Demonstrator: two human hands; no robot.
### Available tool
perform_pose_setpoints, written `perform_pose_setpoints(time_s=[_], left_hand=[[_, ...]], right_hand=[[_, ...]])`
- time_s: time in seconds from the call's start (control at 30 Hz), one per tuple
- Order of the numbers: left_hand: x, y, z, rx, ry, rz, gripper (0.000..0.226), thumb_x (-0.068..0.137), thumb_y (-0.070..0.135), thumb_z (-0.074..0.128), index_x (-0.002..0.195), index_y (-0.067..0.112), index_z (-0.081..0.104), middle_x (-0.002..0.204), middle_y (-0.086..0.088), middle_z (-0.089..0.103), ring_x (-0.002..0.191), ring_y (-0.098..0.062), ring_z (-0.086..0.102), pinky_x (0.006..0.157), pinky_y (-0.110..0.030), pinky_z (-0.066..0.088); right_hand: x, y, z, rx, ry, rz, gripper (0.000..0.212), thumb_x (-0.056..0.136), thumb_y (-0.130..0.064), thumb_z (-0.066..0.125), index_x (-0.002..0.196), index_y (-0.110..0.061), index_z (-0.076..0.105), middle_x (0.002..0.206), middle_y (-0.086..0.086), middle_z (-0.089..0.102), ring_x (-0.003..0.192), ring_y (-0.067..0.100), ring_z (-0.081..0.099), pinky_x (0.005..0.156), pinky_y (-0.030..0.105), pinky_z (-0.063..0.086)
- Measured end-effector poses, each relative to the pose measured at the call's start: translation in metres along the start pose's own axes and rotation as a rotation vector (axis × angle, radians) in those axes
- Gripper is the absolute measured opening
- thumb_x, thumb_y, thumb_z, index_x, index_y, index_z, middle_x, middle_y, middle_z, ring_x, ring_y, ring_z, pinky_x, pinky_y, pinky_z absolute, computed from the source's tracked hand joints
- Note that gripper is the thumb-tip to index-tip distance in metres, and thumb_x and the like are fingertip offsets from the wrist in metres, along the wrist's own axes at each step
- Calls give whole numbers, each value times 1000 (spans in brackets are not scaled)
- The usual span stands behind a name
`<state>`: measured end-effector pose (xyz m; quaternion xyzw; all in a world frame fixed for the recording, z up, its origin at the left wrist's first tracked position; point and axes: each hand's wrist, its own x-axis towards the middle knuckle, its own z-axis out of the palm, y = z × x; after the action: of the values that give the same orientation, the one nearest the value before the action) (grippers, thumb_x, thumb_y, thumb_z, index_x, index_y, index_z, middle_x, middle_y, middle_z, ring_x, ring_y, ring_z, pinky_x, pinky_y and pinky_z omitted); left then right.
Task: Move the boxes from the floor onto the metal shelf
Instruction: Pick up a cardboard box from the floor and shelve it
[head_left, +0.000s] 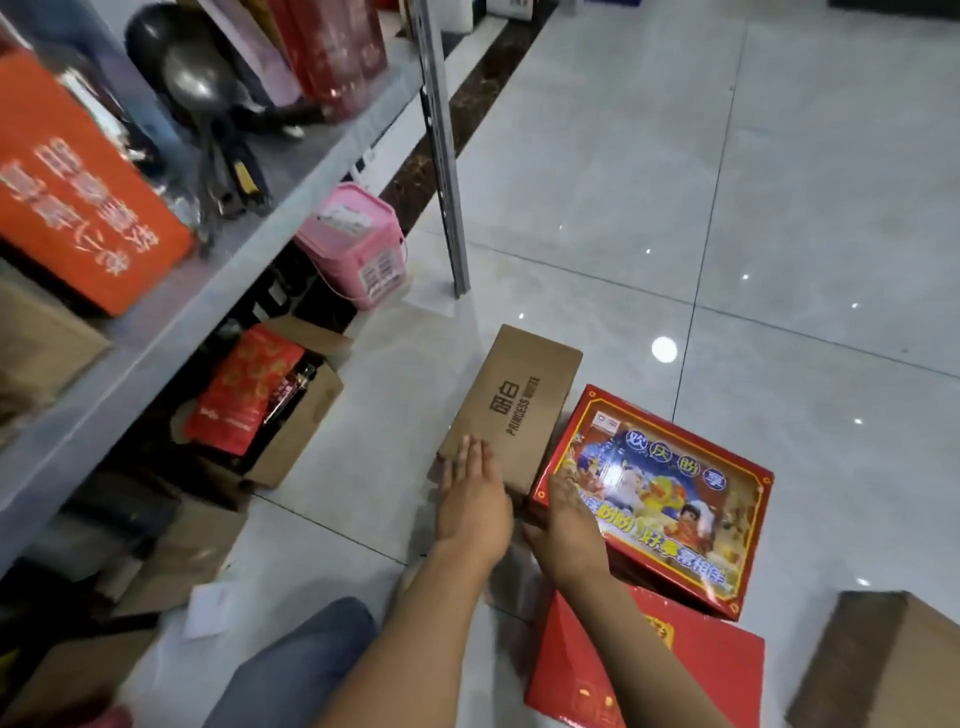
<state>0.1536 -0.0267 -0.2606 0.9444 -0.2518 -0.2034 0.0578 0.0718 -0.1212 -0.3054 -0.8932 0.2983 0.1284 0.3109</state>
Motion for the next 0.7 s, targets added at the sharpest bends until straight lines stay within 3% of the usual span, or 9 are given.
perform_pose_setpoints(time_s=[0.23, 0.33, 0.47, 0.57, 0.7], left_hand=[[50, -48, 34, 51, -86, -31, 68, 97, 20, 40, 151, 5, 3, 161, -10, 1, 148, -23, -4, 120, -41, 5], [58, -68, 55, -45, -138, -135, 64, 96, 21, 40, 151, 5, 10, 160, -10, 9, 148, -24, 4, 119, -41, 13], [70, -86, 77, -193, -192, -260, 60, 97, 21, 38, 150, 6, 14, 159, -9, 12, 146, -22, 11, 117, -38, 20], [91, -95, 82, -296, -232, -312, 62, 98, 23, 39, 151, 7, 11, 160, -7, 9, 147, -23, 9, 118, -40, 19], [127, -98, 72, -397, -194, -306, 66, 95, 21, 44, 151, 6, 13, 158, -11, 15, 144, -28, 20, 115, -41, 25]], right_hand=[[44, 2, 40, -5, -62, 22, 80, 85, -26, 64, 152, -6, 25, 159, 11, 26, 147, 21, 23, 120, 31, 20], [64, -2, 51, 62, -82, 55, 79, 83, -19, 64, 151, -5, 26, 156, 13, 32, 142, 26, 33, 116, 33, 29], [89, -2, 62, 191, -49, 190, 68, 76, -21, 70, 134, -1, 40, 137, 20, 50, 127, 34, 48, 103, 40, 43], [104, 2, 64, 272, -102, 289, 65, 77, -23, 74, 128, 0, 42, 130, 19, 52, 118, 34, 53, 96, 37, 46], [124, -5, 70, 300, -157, 330, 66, 77, -32, 70, 129, -1, 42, 128, 20, 52, 118, 39, 53, 98, 44, 47]])
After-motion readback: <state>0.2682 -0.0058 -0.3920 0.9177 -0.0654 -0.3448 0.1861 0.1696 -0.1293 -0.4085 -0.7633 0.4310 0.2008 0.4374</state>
